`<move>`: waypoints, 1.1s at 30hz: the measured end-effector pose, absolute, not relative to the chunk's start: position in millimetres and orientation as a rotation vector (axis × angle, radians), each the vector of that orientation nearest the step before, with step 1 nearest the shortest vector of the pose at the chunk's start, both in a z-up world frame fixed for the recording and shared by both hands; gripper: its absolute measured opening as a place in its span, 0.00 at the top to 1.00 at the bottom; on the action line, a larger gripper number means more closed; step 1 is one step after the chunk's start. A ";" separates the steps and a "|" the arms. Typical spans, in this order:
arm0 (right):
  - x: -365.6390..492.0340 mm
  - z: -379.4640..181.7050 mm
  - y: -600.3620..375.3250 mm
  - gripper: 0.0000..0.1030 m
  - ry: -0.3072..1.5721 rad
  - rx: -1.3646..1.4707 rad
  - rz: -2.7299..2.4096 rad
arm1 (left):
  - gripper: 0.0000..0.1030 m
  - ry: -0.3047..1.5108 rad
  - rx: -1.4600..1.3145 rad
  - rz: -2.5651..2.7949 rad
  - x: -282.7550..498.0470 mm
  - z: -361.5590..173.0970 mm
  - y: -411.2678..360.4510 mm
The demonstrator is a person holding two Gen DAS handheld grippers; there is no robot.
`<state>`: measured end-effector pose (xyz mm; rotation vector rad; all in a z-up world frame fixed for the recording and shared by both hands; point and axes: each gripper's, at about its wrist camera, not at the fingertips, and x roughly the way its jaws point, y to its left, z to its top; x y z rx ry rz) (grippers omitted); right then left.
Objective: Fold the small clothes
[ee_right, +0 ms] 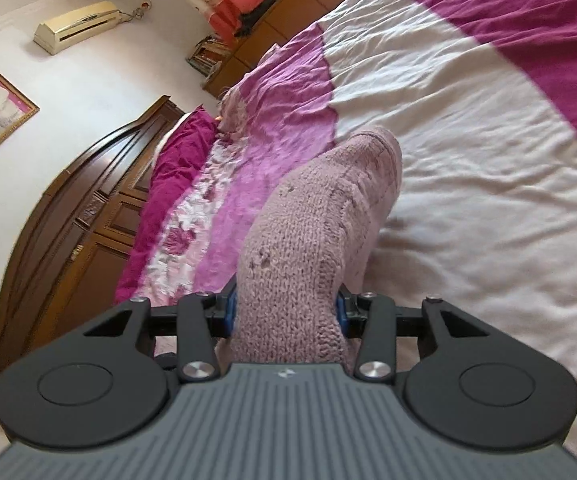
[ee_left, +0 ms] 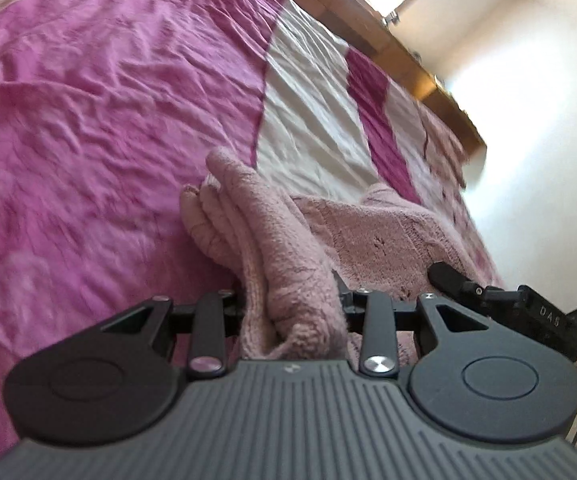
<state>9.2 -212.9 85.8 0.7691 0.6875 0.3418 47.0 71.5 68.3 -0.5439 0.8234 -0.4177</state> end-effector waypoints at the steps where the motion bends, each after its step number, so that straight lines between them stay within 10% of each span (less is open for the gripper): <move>1: -0.1 78.9 -218.0 0.54 0.693 0.761 0.327 | 0.66 0.836 -0.522 -0.420 43.4 65.1 66.1; 13: -38.8 17.2 -234.3 0.49 0.764 0.742 0.249 | 0.56 0.886 -0.295 -0.313 20.0 48.4 41.5; 33: -89.2 66.0 -225.1 0.32 0.740 0.542 0.216 | 0.24 0.882 -0.199 -0.156 -26.7 75.8 46.0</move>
